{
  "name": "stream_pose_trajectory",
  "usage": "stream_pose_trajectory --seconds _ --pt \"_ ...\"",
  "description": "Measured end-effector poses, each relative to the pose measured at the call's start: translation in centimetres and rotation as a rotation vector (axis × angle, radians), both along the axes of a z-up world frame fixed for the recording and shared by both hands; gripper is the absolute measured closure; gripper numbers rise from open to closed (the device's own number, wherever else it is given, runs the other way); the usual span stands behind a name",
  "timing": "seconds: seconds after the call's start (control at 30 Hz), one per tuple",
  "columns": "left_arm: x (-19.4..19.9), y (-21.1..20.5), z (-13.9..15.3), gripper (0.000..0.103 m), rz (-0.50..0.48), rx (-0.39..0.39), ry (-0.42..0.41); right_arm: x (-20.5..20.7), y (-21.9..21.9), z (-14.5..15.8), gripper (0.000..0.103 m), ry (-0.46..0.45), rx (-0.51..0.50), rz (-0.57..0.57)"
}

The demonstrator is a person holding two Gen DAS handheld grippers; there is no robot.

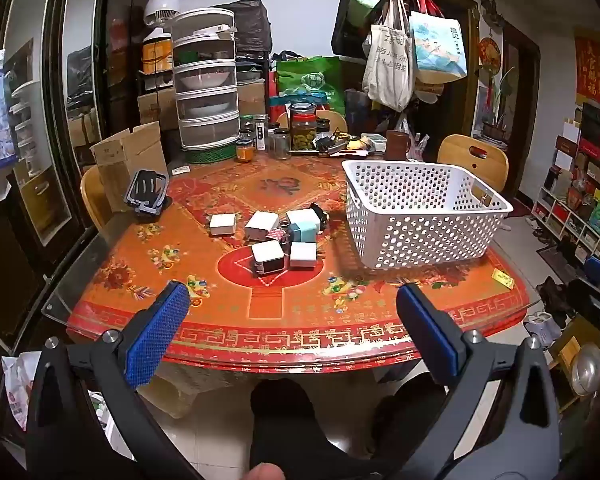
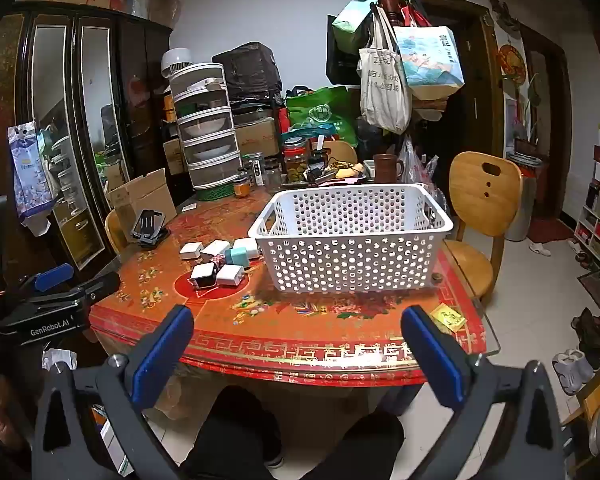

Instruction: Organize rigid objects

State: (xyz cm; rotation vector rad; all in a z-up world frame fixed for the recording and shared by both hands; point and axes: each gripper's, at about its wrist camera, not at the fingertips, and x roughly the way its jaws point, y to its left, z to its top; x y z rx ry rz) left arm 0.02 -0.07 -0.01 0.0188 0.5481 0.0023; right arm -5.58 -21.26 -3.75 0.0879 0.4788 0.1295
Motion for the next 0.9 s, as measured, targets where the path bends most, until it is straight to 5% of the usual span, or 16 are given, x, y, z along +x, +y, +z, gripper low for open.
stream_pose_trajectory --seconds 0.9 --pt "0.40 0.28 -0.26 0.001 0.000 -0.027 0.002 -0.10 -0.09 0.02 0.000 -0.001 0.000 -0.001"
